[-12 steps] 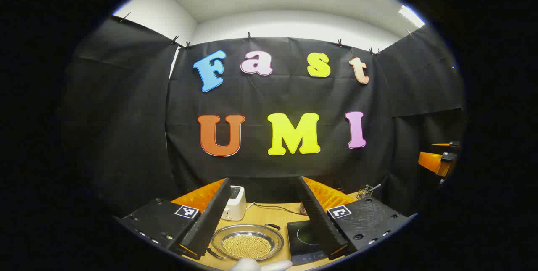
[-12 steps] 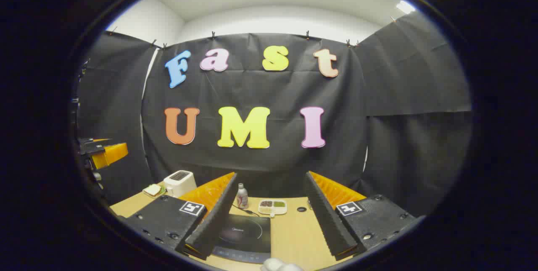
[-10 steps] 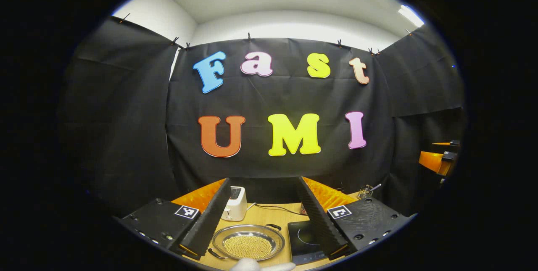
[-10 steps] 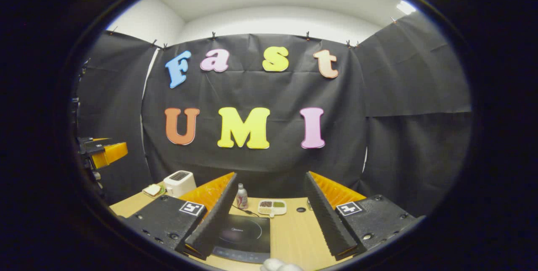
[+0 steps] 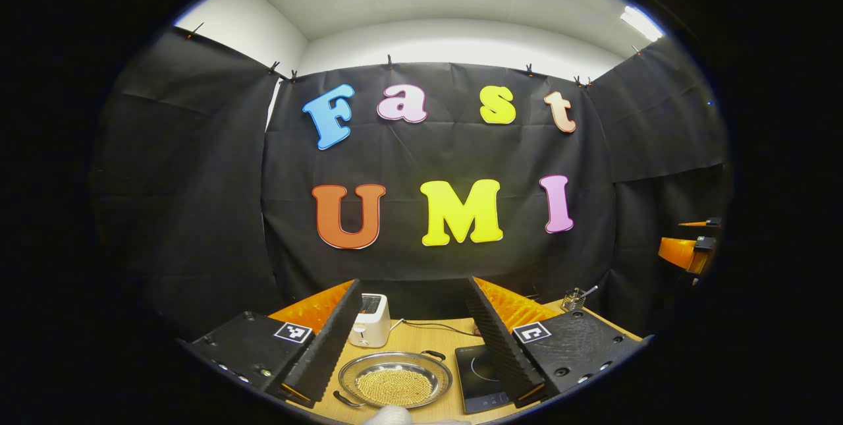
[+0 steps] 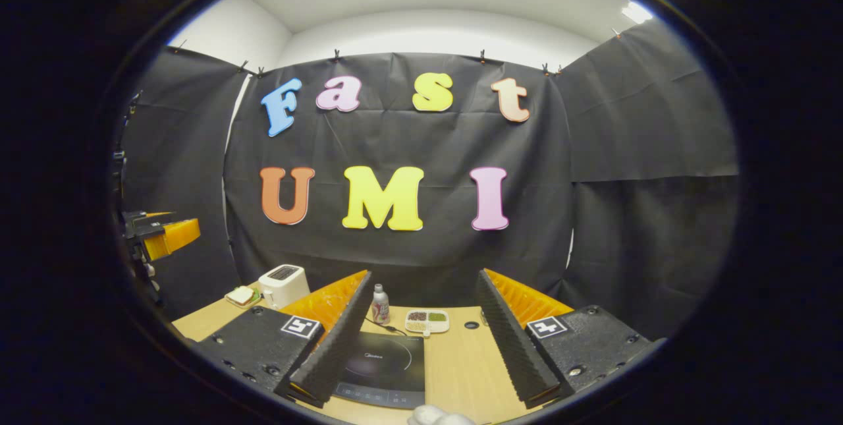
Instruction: First push the handle of the pot to place it horizontally, then grasp the pot with both hands and set it on the induction cooktop.
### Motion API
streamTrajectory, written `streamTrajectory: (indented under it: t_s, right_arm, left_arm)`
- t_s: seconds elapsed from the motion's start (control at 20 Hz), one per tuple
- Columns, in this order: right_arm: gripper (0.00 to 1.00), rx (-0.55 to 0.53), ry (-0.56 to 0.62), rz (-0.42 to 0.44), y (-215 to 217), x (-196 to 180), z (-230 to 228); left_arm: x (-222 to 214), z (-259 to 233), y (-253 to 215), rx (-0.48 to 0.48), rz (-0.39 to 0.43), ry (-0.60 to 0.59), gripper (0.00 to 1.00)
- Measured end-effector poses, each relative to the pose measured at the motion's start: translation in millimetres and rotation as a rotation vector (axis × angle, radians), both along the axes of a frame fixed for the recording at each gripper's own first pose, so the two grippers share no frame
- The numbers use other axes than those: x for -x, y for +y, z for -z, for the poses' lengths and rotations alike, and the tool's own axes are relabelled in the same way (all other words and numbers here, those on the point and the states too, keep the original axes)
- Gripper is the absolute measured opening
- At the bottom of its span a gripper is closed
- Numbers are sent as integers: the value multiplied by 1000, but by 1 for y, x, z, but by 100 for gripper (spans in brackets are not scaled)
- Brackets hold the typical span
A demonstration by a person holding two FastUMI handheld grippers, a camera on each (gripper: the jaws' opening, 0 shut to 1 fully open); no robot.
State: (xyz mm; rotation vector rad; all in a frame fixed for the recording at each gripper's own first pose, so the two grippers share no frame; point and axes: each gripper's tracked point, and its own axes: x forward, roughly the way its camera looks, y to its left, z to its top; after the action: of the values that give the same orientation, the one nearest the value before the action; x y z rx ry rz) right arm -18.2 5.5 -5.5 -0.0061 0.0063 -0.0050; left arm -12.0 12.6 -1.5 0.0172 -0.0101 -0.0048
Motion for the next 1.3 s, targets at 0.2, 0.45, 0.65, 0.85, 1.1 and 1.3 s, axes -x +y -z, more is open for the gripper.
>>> streamTrajectory:
  t_s: [0.2,0.45,0.65,0.85,1.1,1.3]
  right_arm:
    - [98,5,-1,-1,3,2,0]
    - [98,16,0,-2,7,4,0]
    - [98,26,7,0,10,6,4]
    - [99,27,20,-3,15,7,10]
    - [98,32,52,-4,21,8,23]
    - [98,21,96,-4,25,9,39]
  left_arm:
    - [3,4,8,18,-7,19,65]
    - [0,14,18,40,0,63,1]
    - [-2,31,12,124,109,157,0]
    - [-5,65,8,84,215,256,0]
    - [-4,122,18,89,269,407,0]
    - [0,181,32,69,274,541,0]
